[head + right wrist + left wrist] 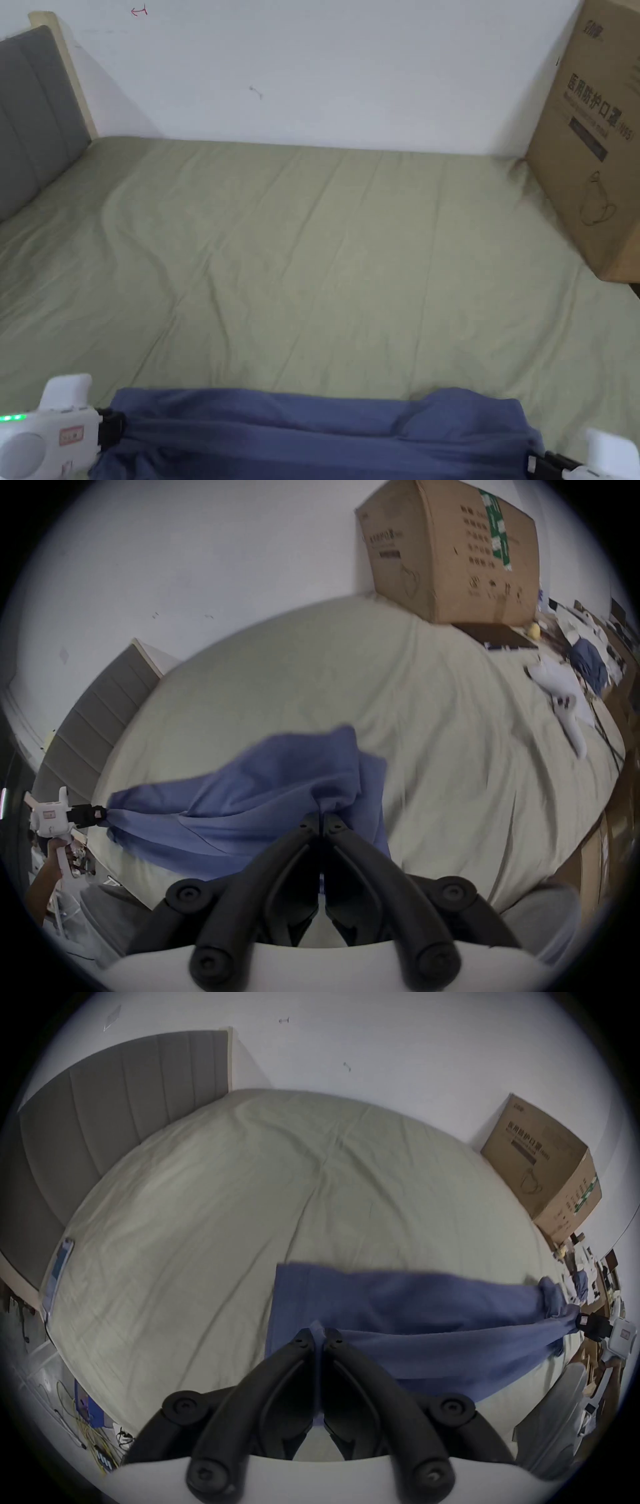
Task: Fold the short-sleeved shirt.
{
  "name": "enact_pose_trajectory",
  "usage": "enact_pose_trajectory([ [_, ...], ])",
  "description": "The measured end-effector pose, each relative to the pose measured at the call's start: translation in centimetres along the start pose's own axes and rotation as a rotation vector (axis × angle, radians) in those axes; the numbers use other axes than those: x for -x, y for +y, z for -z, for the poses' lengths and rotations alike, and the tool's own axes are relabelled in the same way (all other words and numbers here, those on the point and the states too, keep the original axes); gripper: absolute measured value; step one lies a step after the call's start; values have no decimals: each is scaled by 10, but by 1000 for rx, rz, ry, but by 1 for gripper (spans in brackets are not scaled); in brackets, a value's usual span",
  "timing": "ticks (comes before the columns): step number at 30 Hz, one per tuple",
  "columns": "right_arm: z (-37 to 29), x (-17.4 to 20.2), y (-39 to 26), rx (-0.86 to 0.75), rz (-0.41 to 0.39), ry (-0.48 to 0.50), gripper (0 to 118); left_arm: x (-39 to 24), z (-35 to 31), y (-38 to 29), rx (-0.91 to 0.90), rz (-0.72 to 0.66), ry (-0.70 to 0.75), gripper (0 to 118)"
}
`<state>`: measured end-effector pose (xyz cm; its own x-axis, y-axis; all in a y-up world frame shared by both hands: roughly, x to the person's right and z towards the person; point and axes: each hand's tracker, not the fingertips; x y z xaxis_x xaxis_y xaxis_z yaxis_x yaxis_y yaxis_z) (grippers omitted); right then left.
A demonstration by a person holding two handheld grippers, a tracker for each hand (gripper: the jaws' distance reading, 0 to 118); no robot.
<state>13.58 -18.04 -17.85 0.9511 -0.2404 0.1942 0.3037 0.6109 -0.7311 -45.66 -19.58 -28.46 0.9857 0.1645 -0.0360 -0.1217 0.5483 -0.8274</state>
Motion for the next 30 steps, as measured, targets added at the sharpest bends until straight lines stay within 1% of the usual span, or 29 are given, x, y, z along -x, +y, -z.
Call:
enact_pose_trajectory([
  [1,5,-2,-6,6,10,1,0,4,12,-5,6,3,7,3],
  [3,18,-7,-14,31,24,-33,0,6,18,-16,12,10,15,3],
  [7,30,-7,-21,52,13,-73,0,9,23,-24,15,16,19,3],
  [8,29,-5,-20,49,7,-81,1,10,23,-23,18,13,16,5],
  [9,27,-2,-18,40,-1,-90,2,8,20,-21,22,8,14,14],
  [10,23,-1,-15,28,-2,-88,15,7,18,-19,23,0,15,31],
  [11,16,2,-10,9,1,-86,33,7,14,-15,32,-24,10,53],
  [12,9,6,-4,-17,2,-90,61,7,11,-12,36,-67,-7,80],
  [13,3,9,2,-45,-9,-86,83,7,4,-8,18,-108,-40,94],
  [14,-5,12,10,-84,-21,-77,97,7,-4,-2,-10,-140,-88,100],
  [15,-12,18,19,-125,-35,-71,103,5,-12,5,-44,-155,-136,100],
  [17,-30,29,38,-215,-63,-42,102,-8,-38,21,-111,-166,-171,100],
  [19,-48,46,58,-286,-96,-19,102,-21,-63,39,-204,-140,-189,100],
  [22,-73,68,82,-419,-144,-13,102,-45,-105,65,-351,-103,-221,100],
  [26,-98,100,104,-581,-205,-31,102,-72,-145,93,-524,-25,-189,100],
  [30,-112,128,114,-685,-283,-71,101,-94,-164,106,-679,26,-161,100],
])
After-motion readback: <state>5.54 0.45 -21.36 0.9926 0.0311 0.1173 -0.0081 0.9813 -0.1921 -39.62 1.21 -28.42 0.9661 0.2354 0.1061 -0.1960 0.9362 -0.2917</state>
